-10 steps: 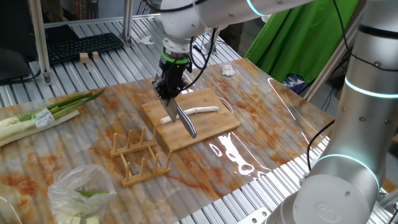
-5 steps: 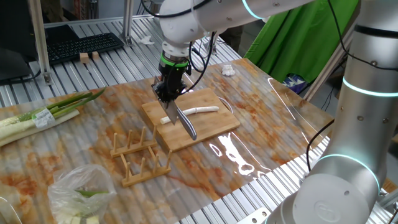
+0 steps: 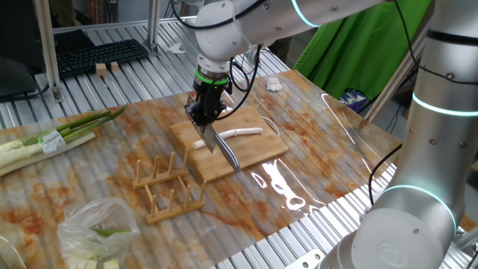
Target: Chop the scallions
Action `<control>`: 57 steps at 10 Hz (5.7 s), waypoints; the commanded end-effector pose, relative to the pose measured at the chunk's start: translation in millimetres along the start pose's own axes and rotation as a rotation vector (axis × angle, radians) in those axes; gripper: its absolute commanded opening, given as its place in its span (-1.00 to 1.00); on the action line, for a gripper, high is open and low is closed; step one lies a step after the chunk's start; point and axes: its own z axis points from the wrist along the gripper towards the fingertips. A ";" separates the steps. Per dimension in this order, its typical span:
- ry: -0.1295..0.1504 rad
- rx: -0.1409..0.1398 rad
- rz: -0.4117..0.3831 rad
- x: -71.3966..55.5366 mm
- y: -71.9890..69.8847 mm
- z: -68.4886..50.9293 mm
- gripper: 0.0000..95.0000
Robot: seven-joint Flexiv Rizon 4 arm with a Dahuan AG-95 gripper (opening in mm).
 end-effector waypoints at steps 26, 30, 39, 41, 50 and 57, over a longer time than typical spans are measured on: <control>-0.024 -0.022 0.031 24.9 0.1 13.8 -1.00; -0.023 -0.010 0.014 26.8 -4.6 3.1 -1.00; -0.020 -0.001 -0.011 22.2 -14.6 -1.6 -1.00; -0.017 -0.003 -0.017 19.5 -16.9 3.2 -1.00; -0.070 -0.005 -0.019 8.0 -15.3 60.1 -1.00; -0.021 0.000 -0.020 18.4 -18.5 21.1 -1.00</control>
